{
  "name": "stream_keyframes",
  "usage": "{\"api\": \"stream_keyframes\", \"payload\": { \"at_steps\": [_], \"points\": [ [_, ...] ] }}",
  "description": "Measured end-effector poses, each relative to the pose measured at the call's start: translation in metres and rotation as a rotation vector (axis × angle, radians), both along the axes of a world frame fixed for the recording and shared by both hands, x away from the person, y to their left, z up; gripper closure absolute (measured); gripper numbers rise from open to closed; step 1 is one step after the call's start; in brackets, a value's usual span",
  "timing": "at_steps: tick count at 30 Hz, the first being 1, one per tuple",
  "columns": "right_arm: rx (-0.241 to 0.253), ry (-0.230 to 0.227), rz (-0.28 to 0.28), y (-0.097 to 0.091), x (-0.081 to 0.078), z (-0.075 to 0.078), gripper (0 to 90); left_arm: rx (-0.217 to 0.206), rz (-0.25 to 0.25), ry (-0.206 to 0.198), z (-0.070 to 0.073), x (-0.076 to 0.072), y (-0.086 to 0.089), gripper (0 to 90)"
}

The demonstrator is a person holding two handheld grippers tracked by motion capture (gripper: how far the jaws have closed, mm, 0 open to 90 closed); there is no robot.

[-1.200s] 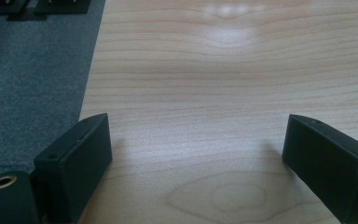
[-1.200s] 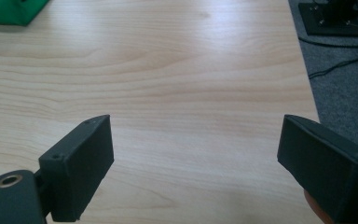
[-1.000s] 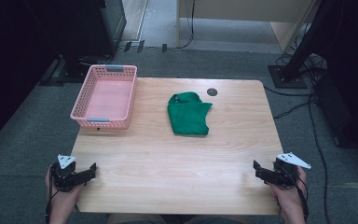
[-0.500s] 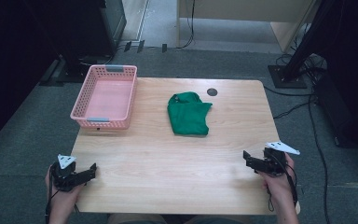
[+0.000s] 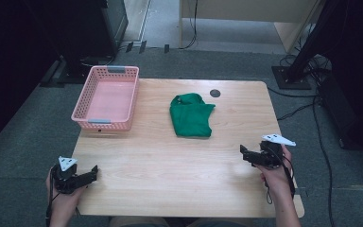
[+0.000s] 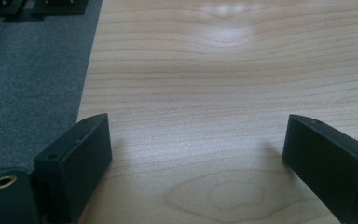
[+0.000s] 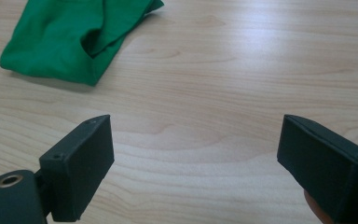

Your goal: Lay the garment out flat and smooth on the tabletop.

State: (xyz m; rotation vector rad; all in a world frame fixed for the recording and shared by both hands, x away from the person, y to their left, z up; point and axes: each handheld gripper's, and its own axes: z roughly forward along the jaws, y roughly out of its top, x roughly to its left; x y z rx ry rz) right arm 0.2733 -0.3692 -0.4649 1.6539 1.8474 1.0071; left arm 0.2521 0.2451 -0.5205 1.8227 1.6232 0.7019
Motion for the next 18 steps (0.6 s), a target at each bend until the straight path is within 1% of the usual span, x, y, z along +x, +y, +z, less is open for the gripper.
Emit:
{"api": "stream_keyframes", "payload": {
  "at_steps": [12, 18],
  "points": [
    [0.004, -0.007, 0.020, 0.009, 0.018, 0.004, 10.3, 0.000, 0.000, 0.001, 0.000, 0.000, 0.000, 8.4],
    [0.008, -0.012, 0.042, 0.013, 0.025, 0.003, 10.3, 0.000, 0.000, 0.000, 0.000, 0.000, 0.000, 8.4]
  ]
}}
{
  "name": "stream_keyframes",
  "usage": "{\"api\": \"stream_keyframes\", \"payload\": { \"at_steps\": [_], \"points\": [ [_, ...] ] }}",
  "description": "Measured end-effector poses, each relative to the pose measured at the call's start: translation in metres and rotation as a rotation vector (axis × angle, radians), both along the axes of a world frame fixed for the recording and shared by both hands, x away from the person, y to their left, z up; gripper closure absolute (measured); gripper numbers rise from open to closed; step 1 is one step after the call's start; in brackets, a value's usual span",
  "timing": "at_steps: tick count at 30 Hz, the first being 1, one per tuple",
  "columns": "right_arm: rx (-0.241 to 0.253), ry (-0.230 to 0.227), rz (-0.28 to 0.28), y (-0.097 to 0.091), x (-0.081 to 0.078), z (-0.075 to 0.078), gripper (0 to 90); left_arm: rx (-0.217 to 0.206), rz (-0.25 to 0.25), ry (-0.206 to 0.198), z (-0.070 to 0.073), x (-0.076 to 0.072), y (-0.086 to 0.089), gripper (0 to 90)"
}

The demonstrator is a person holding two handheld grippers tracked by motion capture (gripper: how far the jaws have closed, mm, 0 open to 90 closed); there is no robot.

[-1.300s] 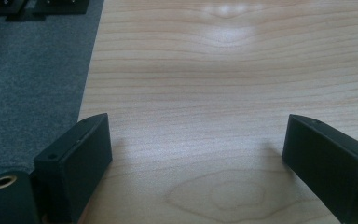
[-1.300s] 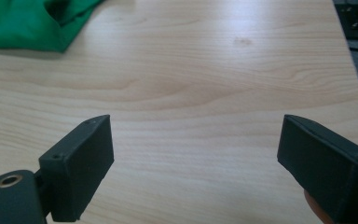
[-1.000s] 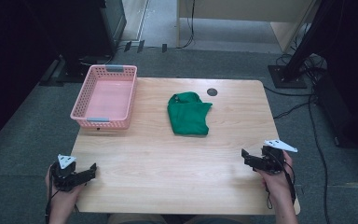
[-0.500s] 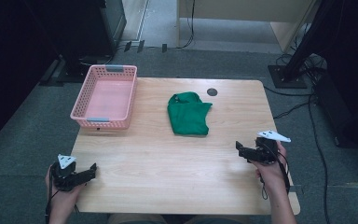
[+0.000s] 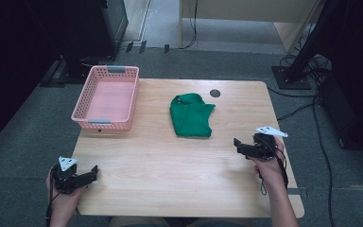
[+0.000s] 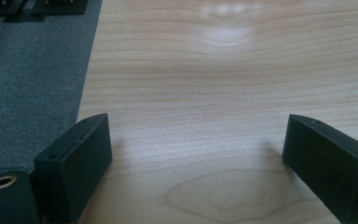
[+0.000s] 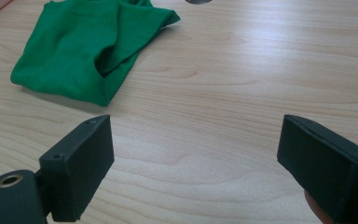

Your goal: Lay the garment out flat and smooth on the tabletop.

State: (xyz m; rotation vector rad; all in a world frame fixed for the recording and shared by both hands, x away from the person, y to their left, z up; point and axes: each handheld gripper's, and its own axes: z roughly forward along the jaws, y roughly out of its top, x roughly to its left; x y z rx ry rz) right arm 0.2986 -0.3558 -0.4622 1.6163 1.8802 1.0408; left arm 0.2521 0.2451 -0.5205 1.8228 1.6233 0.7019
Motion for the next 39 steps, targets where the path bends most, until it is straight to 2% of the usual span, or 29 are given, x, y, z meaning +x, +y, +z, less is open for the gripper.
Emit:
{"api": "stream_keyframes", "payload": {
  "at_steps": [4, 8, 9, 13, 14, 18, 21, 22, 23, 24, 26, 29, 34, 38, 39],
  "points": [
    [0.001, -0.004, 0.016, 0.002, 0.002, -0.005, 10.3, 0.000, 0.000, 0.000, 0.000, 0.000, 0.000, 8.4],
    [0.030, -0.003, 0.026, 0.001, 0.001, -0.012, 10.3, 0.001, -0.006, 0.001, 0.000, 0.001, 0.000, 8.4],
    [0.008, 0.004, 0.031, 0.001, 0.001, -0.013, 10.3, 0.001, -0.005, 0.001, 0.000, 0.001, 0.000, 8.4],
    [0.025, -0.002, 0.026, -0.001, 0.001, -0.013, 10.3, 0.003, -0.012, 0.009, 0.001, 0.001, 0.000, 8.5],
    [0.031, -0.004, 0.022, -0.002, 0.001, -0.013, 10.3, 0.005, -0.031, 0.027, 0.003, 0.000, 0.001, 8.5],
    [0.045, -0.002, 0.018, -0.002, 0.001, -0.012, 10.3, 0.007, -0.029, 0.025, 0.005, -0.001, 0.001, 8.5],
    [0.047, 0.002, 0.018, -0.002, 0.001, -0.013, 10.3, 0.029, -0.045, 0.020, 0.011, -0.003, -0.006, 8.5],
    [0.048, 0.005, 0.019, -0.001, 0.001, -0.013, 10.3, 0.005, -0.057, 0.017, 0.014, -0.003, -0.009, 8.5],
    [0.048, 0.006, 0.021, 0.000, 0.001, -0.013, 10.3, 0.005, -0.057, 0.017, 0.014, -0.003, -0.009, 8.4],
    [0.047, 0.006, 0.021, 0.000, 0.001, -0.013, 10.3, 0.001, -0.075, -0.005, 0.021, -0.002, -0.017, 8.4],
    [0.050, 0.007, 0.023, 0.001, 0.001, -0.013, 10.3, 0.019, -0.091, -0.020, 0.027, 0.002, -0.027, 8.4],
    [0.053, 0.011, 0.025, 0.002, 0.001, -0.014, 10.3, 0.007, -0.114, -0.032, 0.034, 0.007, -0.036, 8.4],
    [0.060, 0.016, 0.024, 0.002, 0.001, -0.015, 10.3, 0.001, -0.185, -0.066, 0.054, 0.023, -0.068, 8.4],
    [0.058, 0.024, 0.026, 0.003, 0.002, -0.017, 10.3, 0.019, -0.237, -0.083, 0.064, 0.033, -0.090, 8.4],
    [0.061, 0.026, 0.025, 0.004, 0.002, -0.017, 10.3, 0.019, -0.237, -0.083, 0.064, 0.033, -0.090, 8.4]
  ]
}}
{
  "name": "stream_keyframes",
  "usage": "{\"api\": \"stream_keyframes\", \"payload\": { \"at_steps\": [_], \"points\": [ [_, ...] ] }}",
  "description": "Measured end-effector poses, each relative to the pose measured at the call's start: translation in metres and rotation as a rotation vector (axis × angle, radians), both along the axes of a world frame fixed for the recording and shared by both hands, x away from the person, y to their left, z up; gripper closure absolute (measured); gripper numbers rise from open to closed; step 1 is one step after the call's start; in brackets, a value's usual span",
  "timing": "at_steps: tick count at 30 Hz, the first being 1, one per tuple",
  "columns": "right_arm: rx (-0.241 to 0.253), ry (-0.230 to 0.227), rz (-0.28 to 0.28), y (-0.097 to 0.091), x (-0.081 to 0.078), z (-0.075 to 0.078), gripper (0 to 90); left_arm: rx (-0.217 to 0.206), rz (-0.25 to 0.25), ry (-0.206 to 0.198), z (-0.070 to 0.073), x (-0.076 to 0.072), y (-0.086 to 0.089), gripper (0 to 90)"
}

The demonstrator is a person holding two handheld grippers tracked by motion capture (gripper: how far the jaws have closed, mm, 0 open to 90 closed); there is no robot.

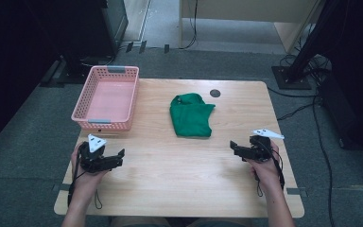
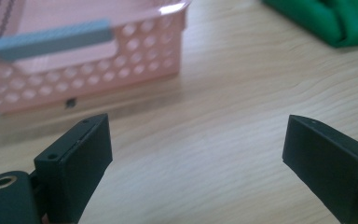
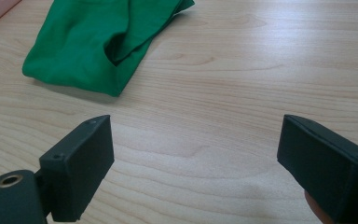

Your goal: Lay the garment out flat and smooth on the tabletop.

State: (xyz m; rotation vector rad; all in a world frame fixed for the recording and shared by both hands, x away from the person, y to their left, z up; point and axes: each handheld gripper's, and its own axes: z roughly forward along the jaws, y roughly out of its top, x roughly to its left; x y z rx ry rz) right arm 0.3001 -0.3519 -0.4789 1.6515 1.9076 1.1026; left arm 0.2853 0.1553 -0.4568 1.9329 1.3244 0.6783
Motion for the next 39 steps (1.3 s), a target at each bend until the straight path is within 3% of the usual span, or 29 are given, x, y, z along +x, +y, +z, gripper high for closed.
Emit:
{"api": "stream_keyframes", "payload": {
  "at_steps": [2, 5, 8, 14, 17, 18, 20, 26, 29, 30, 36, 39],
  "points": [
    [0.004, 0.002, 0.001, 0.001, 0.000, 0.000, 10.3, -0.019, -0.033, -0.014, 0.007, 0.006, -0.013, 8.4],
    [0.029, 0.005, 0.000, 0.001, 0.001, 0.000, 10.3, -0.017, -0.044, -0.023, 0.009, 0.010, -0.023, 8.5],
    [0.033, 0.007, -0.002, 0.002, 0.002, 0.000, 10.3, 0.006, -0.086, -0.031, 0.012, 0.015, -0.039, 8.4],
    [0.041, 0.009, 0.006, 0.009, 0.008, 0.000, 10.3, -0.061, -0.153, -0.006, 0.006, 0.022, -0.059, 8.5],
    [0.040, 0.004, 0.017, 0.017, 0.012, 0.001, 13.0, -0.077, -0.164, 0.004, 0.001, 0.022, -0.063, 8.4],
    [0.034, 0.000, 0.014, 0.019, 0.013, 0.000, 16.4, -0.046, -0.172, 0.016, -0.002, 0.023, -0.065, 8.4],
    [0.037, 0.002, 0.010, 0.022, 0.015, 0.000, 16.9, -0.045, -0.166, 0.015, -0.002, 0.023, -0.065, 8.4],
    [0.022, 0.011, 0.032, 0.041, 0.027, -0.002, 17.1, -0.069, -0.167, 0.025, -0.008, 0.023, -0.064, 8.4],
    [0.029, 0.011, 0.043, 0.052, 0.034, -0.003, 21.7, -0.066, -0.174, 0.027, -0.010, 0.022, -0.065, 8.5],
    [0.022, 0.010, 0.028, 0.060, 0.038, -0.003, 30.2, -0.071, -0.180, 0.026, -0.010, 0.022, -0.065, 8.5],
    [0.005, 0.007, 0.040, 0.085, 0.053, -0.007, 40.3, -0.074, -0.183, 0.028, -0.010, 0.021, -0.063, 8.5],
    [-0.005, 0.008, 0.014, 0.095, 0.060, -0.012, 49.8, -0.078, -0.182, 0.030, -0.010, 0.021, -0.062, 8.5]
  ]
}}
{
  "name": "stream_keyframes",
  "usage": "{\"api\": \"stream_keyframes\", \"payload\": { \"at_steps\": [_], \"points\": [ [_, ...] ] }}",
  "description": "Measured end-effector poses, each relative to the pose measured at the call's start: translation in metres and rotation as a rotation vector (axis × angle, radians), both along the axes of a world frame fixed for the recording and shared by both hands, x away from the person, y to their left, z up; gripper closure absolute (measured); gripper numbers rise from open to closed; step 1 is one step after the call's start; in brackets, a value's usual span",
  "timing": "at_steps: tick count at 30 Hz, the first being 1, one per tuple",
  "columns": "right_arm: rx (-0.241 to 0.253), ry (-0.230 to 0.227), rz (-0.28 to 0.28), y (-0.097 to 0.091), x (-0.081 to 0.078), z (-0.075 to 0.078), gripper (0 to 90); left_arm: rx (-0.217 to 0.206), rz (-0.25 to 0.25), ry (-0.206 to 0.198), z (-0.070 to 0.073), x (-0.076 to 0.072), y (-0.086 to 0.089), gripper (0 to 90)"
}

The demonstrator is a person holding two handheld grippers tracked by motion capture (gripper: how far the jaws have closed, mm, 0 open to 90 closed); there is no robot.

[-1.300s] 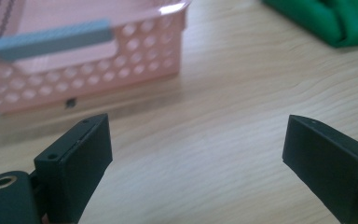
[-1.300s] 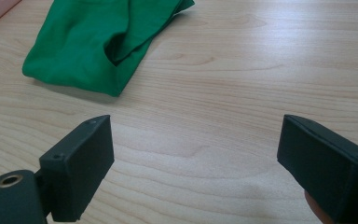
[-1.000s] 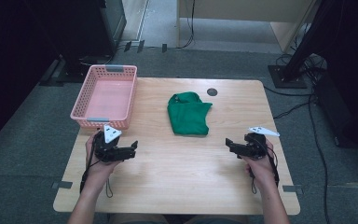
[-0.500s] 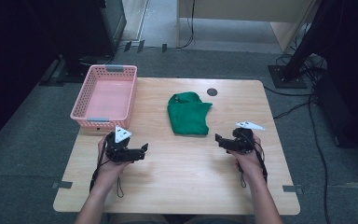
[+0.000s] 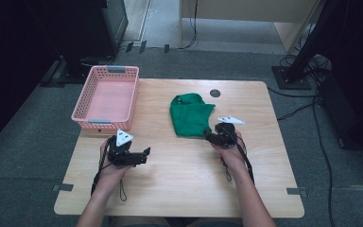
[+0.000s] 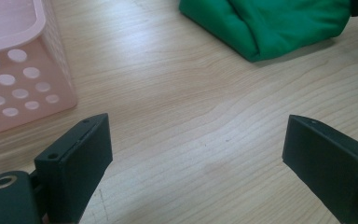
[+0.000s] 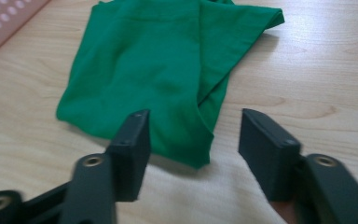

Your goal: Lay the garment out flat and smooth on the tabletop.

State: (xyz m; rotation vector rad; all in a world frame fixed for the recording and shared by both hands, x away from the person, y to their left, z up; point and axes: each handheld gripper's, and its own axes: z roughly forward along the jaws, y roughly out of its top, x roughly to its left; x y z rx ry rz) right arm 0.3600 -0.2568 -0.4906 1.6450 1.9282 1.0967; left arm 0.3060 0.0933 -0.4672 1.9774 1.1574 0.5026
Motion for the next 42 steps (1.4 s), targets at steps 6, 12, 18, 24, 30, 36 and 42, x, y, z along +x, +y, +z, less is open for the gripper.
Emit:
{"api": "stream_keyframes", "payload": {
  "at_steps": [6, 12, 18, 24, 30, 36, 42],
  "points": [
    [0.008, 0.000, -0.008, 0.009, 0.004, -0.012, 78.7, -0.011, -0.020, 0.004, -0.001, -0.002, 0.002, 8.5],
    [0.015, 0.013, 0.035, 0.001, -0.005, -0.014, 87.5, -0.013, -0.001, 0.001, -0.001, -0.001, 0.004, 8.6],
    [-0.038, 0.030, 0.113, -0.013, -0.027, -0.013, 87.4, -0.031, 0.002, 0.010, 0.000, -0.001, 0.009, 8.6],
    [-0.038, 0.045, 0.166, -0.033, -0.050, -0.013, 87.4, -0.031, 0.000, 0.013, 0.000, -0.001, 0.009, 8.6],
    [-0.014, 0.061, 0.241, -0.045, -0.061, -0.008, 76.0, -0.034, -0.002, 0.015, 0.000, -0.001, 0.010, 8.6],
    [0.076, -0.003, 0.158, -0.050, -0.040, 0.013, 66.1, -0.041, 0.005, 0.008, 0.001, -0.001, 0.011, 8.6],
    [0.052, 0.002, 0.070, -0.030, -0.004, 0.013, 67.9, -0.042, 0.007, 0.010, 0.001, -0.001, 0.014, 8.6]
  ]
}}
